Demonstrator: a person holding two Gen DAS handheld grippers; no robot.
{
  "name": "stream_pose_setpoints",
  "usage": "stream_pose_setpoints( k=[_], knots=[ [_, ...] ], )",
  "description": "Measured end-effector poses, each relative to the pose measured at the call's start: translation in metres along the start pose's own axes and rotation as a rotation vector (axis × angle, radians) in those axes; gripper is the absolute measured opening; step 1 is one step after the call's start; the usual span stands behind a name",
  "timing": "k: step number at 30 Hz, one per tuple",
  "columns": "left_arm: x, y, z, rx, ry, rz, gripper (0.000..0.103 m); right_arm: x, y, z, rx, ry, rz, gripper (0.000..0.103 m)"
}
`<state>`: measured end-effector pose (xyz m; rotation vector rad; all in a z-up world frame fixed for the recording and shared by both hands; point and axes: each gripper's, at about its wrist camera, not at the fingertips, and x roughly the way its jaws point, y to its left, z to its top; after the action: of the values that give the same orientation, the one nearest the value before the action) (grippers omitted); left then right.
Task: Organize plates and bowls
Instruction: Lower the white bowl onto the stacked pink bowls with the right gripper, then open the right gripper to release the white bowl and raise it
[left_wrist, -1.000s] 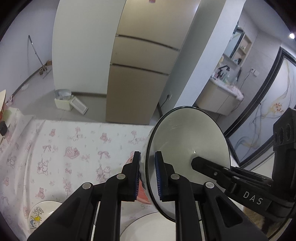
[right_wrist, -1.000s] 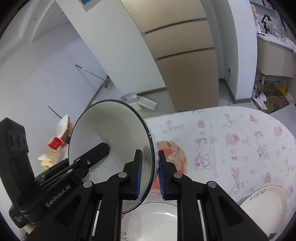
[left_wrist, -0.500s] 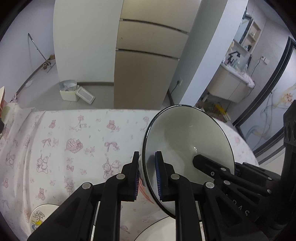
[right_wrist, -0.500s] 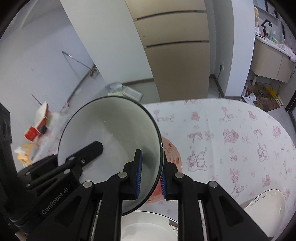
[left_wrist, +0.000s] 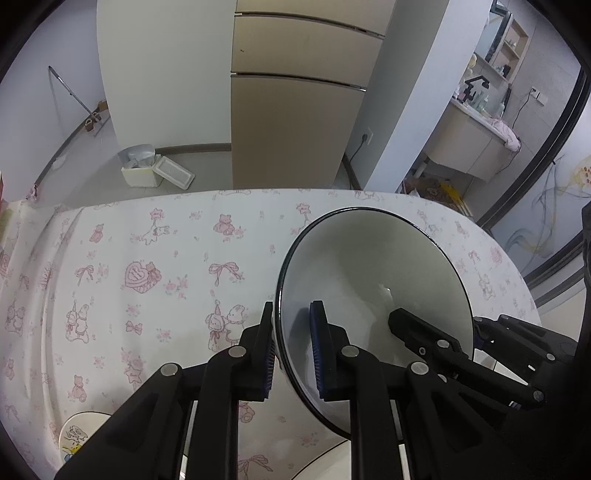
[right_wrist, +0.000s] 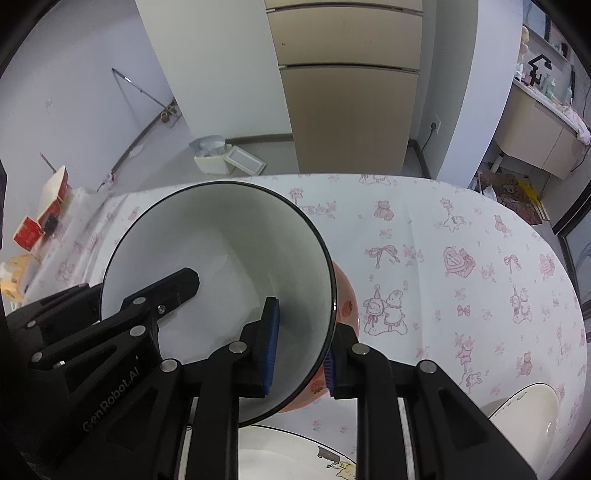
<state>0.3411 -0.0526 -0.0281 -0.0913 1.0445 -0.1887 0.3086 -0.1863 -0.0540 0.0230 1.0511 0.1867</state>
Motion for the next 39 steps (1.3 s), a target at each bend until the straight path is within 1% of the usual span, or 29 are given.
stream_pose_setpoints(
  k=[8, 13, 17, 25, 29, 31, 36, 39],
  knots=[
    [0.017, 0.004, 0.000, -0.011, 0.032, 0.001, 0.016, 0.013, 0.001, -0.001, -0.014, 0.040, -0.022, 0.020],
    [0.023, 0.003, -0.001, -0.015, 0.050, -0.012, 0.016, 0.014, 0.001, -0.002, -0.036, 0.037, -0.056, 0.020],
    [0.022, 0.000, -0.001, -0.005, 0.043, 0.004, 0.016, 0.015, 0.002, -0.002, -0.069, 0.040, -0.089, 0.020],
    [0.023, -0.002, -0.001, 0.016, 0.040, 0.020, 0.015, 0.013, 0.003, -0.003, -0.105, 0.035, -0.088, 0.020],
    [0.017, -0.004, -0.001, 0.035, 0.029, 0.042, 0.014, 0.011, 0.004, -0.005, -0.118, 0.043, -0.081, 0.020],
    [0.013, -0.005, -0.001, 0.047, 0.019, 0.057, 0.014, 0.007, 0.008, -0.007, -0.144, 0.037, -0.098, 0.020],
    [0.017, -0.003, 0.000, 0.047, 0.038, 0.039, 0.014, 0.001, 0.012, -0.007, -0.171, 0.015, -0.126, 0.020],
    [0.019, -0.011, -0.003, 0.078, 0.023, 0.078, 0.014, 0.002, 0.009, -0.006, -0.165, 0.018, -0.138, 0.020]
  ],
)
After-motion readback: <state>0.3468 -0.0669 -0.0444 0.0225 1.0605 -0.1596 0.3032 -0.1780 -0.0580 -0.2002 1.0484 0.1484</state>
